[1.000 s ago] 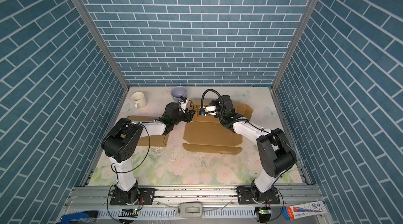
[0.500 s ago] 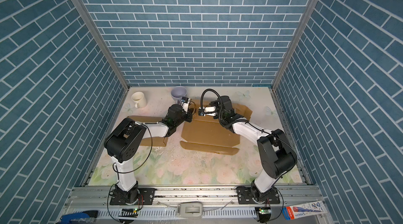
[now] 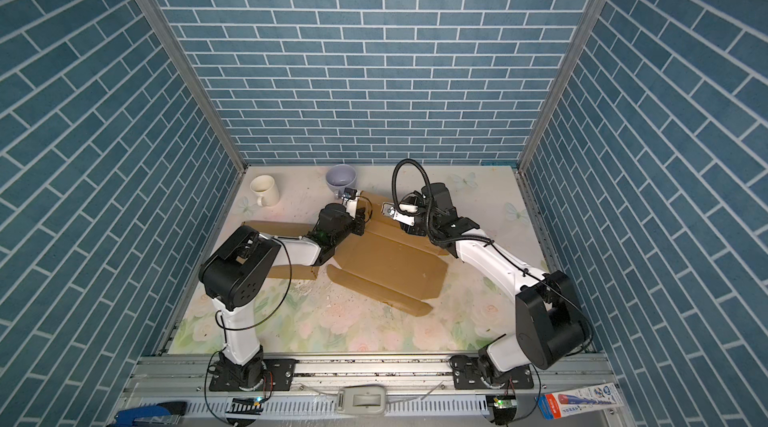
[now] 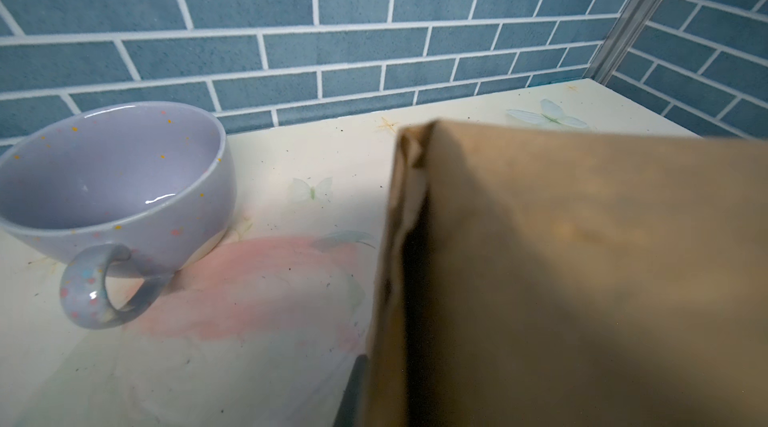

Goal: Fold the paper box

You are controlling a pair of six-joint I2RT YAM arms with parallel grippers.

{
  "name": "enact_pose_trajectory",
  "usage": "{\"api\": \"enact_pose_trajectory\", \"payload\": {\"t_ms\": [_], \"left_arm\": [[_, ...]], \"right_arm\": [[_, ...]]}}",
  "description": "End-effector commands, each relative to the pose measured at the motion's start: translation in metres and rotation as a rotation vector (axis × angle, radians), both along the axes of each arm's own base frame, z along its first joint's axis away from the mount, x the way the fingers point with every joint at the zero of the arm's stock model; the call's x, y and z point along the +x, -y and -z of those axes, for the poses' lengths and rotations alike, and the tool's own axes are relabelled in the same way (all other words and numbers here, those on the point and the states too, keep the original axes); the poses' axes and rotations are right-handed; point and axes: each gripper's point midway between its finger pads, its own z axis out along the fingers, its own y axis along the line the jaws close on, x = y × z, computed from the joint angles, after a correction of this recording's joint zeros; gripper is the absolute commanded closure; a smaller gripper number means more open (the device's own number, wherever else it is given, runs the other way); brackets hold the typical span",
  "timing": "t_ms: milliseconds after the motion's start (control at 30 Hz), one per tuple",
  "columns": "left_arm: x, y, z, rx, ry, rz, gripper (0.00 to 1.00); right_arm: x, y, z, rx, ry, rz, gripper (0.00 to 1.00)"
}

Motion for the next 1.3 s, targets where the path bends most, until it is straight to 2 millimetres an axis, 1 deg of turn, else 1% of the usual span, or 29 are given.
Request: {"api": "enact_pose_trajectory", "payload": {"t_ms": [0,100,133,200,267,333,400,500,600,700,900,1000,1133,1267], "left_arm": [[-0.013,0.007,-0.011,-0.026,0.010,0.051,0.91],[-0.021,0.005,-0.009,-0.036,0.006,0.058,0.91],[-0.022,0.005,-0.008,-0.043,0.005,0.061,0.90],[-0.024,0.004,-0.006,-0.043,0.002,0.060,0.90],[-0.024,0.003,-0.007,-0.044,0.004,0.051,0.89],[-0.026,0.002,-0.007,-0.041,0.013,0.038,0.89],[-0.028,0.003,-0.005,-0.046,0.011,0.022,0.89],[-0.036,0.006,-0.003,-0.023,0.025,-0.010,0.88],[-0.040,0.008,0.000,-0.028,0.027,-0.027,0.87],[-0.042,0.016,0.005,-0.018,0.018,-0.009,0.84],[-0.042,0.018,0.007,-0.001,0.020,0.001,0.84],[-0.041,0.020,0.010,0.007,0.013,0.006,0.84],[-0.039,0.021,0.013,0.009,0.009,0.004,0.87],[-0.038,0.021,0.014,0.015,0.008,0.006,0.88]], "right_arm": [[-0.026,-0.013,-0.036,0.215,-0.198,-0.012,0.46],[-0.030,-0.017,-0.054,0.339,-0.285,0.017,0.46],[-0.028,-0.018,-0.059,0.380,-0.317,0.042,0.47],[-0.021,-0.018,-0.070,0.471,-0.397,0.122,0.46],[-0.009,-0.016,-0.080,0.551,-0.485,0.241,0.46],[0.004,-0.013,-0.085,0.598,-0.567,0.365,0.46],[0.018,-0.006,-0.082,0.632,-0.639,0.515,0.47],[0.029,0.000,-0.073,0.665,-0.719,0.673,0.50],[0.031,-0.004,-0.064,0.667,-0.796,0.729,0.51],[0.029,-0.016,-0.058,0.641,-0.845,0.717,0.48],[0.031,-0.035,-0.040,0.555,-0.885,0.688,0.42],[0.038,-0.042,-0.036,0.526,-0.884,0.682,0.41],[0.048,-0.047,-0.032,0.498,-0.878,0.684,0.42],[0.050,-0.055,-0.023,0.469,-0.920,0.671,0.43]]}}
